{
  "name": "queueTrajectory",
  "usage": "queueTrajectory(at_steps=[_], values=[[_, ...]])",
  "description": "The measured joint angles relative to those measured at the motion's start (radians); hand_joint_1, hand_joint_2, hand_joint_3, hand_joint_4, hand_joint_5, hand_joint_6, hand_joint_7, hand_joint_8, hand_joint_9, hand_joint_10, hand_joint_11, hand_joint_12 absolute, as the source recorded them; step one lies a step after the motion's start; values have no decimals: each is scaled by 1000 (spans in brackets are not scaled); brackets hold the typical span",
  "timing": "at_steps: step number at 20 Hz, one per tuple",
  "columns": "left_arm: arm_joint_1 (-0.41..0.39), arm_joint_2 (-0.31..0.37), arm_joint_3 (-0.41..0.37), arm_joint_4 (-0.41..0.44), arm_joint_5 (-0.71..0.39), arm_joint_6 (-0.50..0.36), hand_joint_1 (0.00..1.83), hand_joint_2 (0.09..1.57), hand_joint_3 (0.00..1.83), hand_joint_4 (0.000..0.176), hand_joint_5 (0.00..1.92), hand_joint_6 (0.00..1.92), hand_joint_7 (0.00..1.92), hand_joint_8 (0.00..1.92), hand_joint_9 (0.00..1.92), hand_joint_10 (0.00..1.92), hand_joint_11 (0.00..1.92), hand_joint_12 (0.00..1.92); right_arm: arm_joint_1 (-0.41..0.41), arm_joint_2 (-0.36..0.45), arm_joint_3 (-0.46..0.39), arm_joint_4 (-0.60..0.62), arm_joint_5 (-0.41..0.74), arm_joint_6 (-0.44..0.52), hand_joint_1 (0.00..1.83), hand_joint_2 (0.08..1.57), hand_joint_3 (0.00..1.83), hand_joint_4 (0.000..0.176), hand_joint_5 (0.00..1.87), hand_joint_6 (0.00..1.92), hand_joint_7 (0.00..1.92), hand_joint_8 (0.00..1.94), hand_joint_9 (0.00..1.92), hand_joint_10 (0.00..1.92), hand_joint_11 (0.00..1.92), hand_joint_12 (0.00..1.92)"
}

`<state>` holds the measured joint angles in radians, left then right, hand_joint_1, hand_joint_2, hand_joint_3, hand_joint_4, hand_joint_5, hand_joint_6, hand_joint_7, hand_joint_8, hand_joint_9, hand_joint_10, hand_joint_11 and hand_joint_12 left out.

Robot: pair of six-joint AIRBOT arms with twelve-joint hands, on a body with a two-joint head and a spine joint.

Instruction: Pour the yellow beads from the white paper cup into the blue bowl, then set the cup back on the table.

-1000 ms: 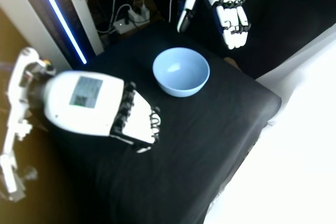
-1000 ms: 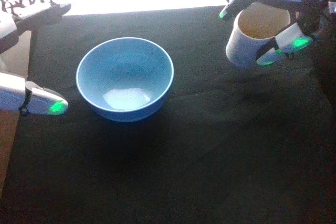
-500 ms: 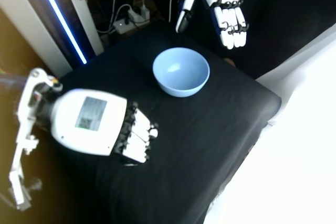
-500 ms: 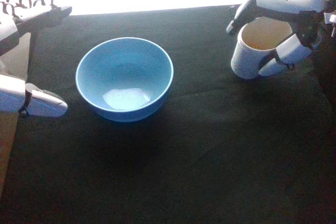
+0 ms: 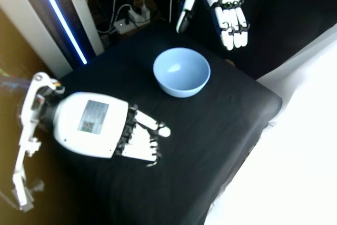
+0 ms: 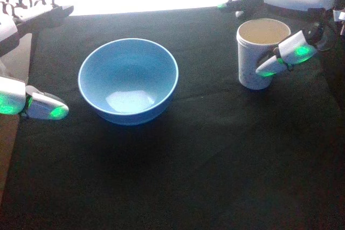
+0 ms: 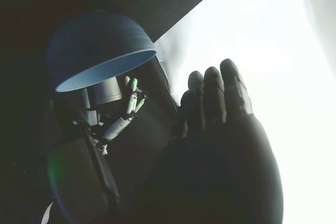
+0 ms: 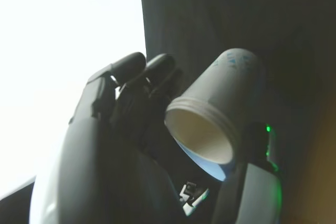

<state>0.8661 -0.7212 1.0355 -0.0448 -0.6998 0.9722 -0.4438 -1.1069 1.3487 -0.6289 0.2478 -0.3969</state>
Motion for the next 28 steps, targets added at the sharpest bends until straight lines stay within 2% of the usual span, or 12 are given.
queueTrajectory(at_steps=[1, 3, 5, 7, 9, 10, 14, 19, 21, 24, 27, 28], values=[[0, 0, 0, 0, 0, 0, 665, 814, 3, 0, 7, 1, 247, 0, 175, 4, 0, 319, 0, 0, 0, 0, 0, 0, 880, 812, 0, 24, 177, 0, 489, 3, 508, 39, 0, 1030], [0, 0, 0, 0, 0, 0, 646, 825, 2, 0, 1, 0, 234, 1, 166, 3, 0, 347, 0, 0, 0, 0, 0, 2, 894, 735, 0, 106, 19, 0, 296, 0, 320, 0, 0, 911], [0, 0, 0, 0, 0, 0, 659, 819, 0, 0, 14, 3, 263, 7, 190, 8, 0, 387, 0, 0, 0, 0, 0, 4, 950, 700, 0, 82, 0, 0, 153, 3, 178, 4, 0, 743], [0, 0, 0, 0, 0, 0, 656, 824, 0, 0, 16, 0, 249, 3, 183, 3, 0, 395, 0, 0, 0, 0, 0, 4, 915, 678, 0, 148, 0, 0, 13, 0, 56, 0, 0, 566], [0, 0, 0, 0, 0, 0, 666, 824, 0, 0, 17, 0, 235, 1, 172, 1, 0, 417, 0, 0, 0, 0, 0, 4, 863, 686, 3, 171, 0, 0, 0, 0, 1, 0, 0, 310], [0, 0, 0, 0, 0, 0, 676, 822, 0, 0, 30, 3, 240, 3, 190, 6, 0, 502, 0, 1, 0, 2, 0, 4, 834, 678, 0, 175, 0, 0, 0, 0, 11, 1, 0, 517], [7, 0, 0, 1, 1, 0, 656, 831, 1, 0, 24, 0, 266, 5, 207, 6, 0, 453, 0, 21, -3, 16, 2, 5, 886, 674, 0, 176, 0, 0, 0, 0, 0, 0, 0, 11], [12, 0, 0, 0, -5, 0, 704, 834, 0, 0, 31, 2, 246, 5, 191, 5, 0, 439, -81, 56, -12, 143, 77, 5, 714, 566, 0, 168, 0, 0, 0, 0, 0, 0, 62, 39], [13, 0, 0, -1, -2, 0, 665, 838, 1, 0, 20, 1, 240, 2, 193, 2, 0, 460, -87, 60, -12, 150, 71, 4, 760, 569, 0, 117, 0, 0, 0, 0, 0, 0, 2, 1], [29, 0, 0, -5, -12, -3, 647, 844, 4, 0, 24, 0, 256, 5, 207, 4, 0, 514, -123, 70, -9, 226, 156, 4, 746, 574, 0, 130, 0, 0, 0, 0, 0, 0, 22, 15], [29, 0, 0, -7, -14, -5, 653, 850, 1, 0, 1, 0, 265, 3, 212, 3, 0, 498, -142, 70, -9, 254, 159, 3, 836, 616, 11, 91, 0, 0, 0, 0, 0, 0, 47, 32], [29, 0, 0, -6, -15, -5, 677, 849, 0, 0, 0, 0, 261, 1, 209, 1, 0, 498, -150, 73, -8, 284, 177, 3, 836, 628, 12, 103, 0, 0, 0, 0, 0, 0, 9, 6]])
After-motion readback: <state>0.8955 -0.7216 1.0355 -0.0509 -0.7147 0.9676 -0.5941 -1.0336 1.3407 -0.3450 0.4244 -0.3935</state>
